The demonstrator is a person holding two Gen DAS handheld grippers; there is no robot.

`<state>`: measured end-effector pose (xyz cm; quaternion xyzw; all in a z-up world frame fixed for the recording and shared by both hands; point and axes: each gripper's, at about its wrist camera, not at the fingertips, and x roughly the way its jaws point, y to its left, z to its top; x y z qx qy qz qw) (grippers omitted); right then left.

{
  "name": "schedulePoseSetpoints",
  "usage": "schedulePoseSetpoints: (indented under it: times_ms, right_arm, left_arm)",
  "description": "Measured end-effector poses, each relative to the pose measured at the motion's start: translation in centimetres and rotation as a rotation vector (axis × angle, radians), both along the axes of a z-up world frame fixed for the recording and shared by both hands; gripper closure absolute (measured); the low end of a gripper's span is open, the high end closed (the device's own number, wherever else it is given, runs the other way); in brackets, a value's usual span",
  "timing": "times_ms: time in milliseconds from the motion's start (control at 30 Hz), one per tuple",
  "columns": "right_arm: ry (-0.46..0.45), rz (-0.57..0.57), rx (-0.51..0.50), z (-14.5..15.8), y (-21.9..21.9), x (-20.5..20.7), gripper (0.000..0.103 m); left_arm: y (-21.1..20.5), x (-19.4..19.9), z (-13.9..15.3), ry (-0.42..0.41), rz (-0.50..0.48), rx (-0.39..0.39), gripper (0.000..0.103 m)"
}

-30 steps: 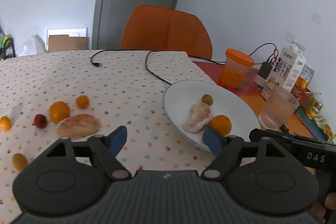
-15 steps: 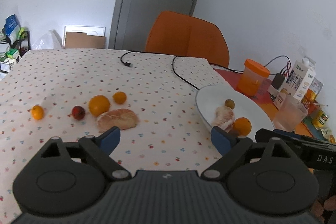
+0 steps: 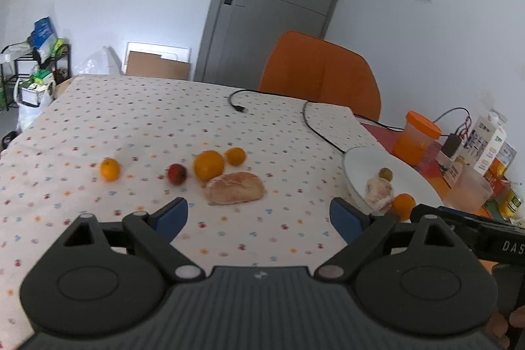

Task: Organize fruits
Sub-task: 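Move both grippers back toward the remaining fruits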

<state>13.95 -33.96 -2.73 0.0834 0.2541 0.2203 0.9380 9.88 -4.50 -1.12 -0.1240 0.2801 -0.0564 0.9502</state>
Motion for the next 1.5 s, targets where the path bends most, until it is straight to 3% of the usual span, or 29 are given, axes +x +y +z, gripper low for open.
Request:
schedulePoseSetpoints:
  times_ms: [133,233,667,933,1500]
  right_arm:
    - [0.001,0.009,-0.01,0.0,1.1,0.0,0.008]
    - [-0.002,0.015,-0.011,-0.1,2.0,-0.2,0.001]
    - [0.016,0.047,-0.023,-0.2,5.1,-0.1,0.0]
    - [0.028,0.062,-0.021,-0.6,6.1,0.4,0.0]
    - [0.056,0.109,-0.018,-2.0,7.9,2.0,0.0]
  left_arm:
    - [1.7,-0.6,-0.2,0.011,0.03,0.003,0.01]
    - [2.9,-1.2,-0.1,0.002,0.046,-0.007,0.0]
    - [6.1,-2.3,-0.7,-0.003,0.11,0.029,0.0]
    - [7.1,-2.4,-0.8,-0.003,0.1,0.042,0.0]
    - [8.9,-0.9,-2.6,0.018,0.163,0.005,0.006]
